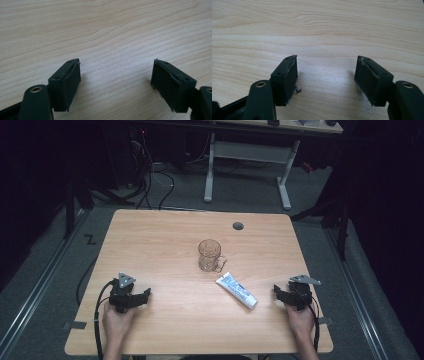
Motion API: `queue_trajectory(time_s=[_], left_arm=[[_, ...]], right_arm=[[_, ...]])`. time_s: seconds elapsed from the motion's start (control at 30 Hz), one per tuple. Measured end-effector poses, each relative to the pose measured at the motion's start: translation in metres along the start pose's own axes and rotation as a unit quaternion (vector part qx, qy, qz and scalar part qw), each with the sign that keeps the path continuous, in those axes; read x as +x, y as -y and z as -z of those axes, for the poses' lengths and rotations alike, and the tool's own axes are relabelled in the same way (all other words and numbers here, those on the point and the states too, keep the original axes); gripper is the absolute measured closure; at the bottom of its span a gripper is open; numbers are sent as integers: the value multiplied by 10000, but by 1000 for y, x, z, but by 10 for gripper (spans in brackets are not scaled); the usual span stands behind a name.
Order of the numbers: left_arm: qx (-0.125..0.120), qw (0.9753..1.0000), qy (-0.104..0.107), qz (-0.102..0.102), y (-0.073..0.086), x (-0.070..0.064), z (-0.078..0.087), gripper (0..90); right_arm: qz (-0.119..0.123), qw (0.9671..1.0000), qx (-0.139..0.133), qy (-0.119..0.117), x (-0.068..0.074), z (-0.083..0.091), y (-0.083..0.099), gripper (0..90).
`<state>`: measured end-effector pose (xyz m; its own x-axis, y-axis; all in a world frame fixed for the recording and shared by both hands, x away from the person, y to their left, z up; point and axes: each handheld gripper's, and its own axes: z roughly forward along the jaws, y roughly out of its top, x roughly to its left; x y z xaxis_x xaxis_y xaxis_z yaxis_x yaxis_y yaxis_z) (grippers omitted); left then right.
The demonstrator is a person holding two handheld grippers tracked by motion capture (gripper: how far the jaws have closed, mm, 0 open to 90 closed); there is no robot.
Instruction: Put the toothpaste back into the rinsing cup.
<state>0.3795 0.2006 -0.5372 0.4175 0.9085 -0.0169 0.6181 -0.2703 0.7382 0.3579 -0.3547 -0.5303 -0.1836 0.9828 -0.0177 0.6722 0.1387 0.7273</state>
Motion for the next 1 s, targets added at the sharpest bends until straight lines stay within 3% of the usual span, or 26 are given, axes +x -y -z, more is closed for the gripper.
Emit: queue_trajectory(time_s=[0.4, 0.6, 1.0], left_arm=[[1, 10000, 1, 6, 0, 0, 0, 239], [0, 10000, -1, 9, 0, 0, 0, 239], [0, 10000, -2, 8, 0, 0, 0, 239]], right_arm=[[28, 10000, 36, -45, 1, 0, 0, 303], [-39, 9990, 205, -402, 1, 5, -3, 314], [255, 9962, -157, -817, 19, 36, -15, 386]])
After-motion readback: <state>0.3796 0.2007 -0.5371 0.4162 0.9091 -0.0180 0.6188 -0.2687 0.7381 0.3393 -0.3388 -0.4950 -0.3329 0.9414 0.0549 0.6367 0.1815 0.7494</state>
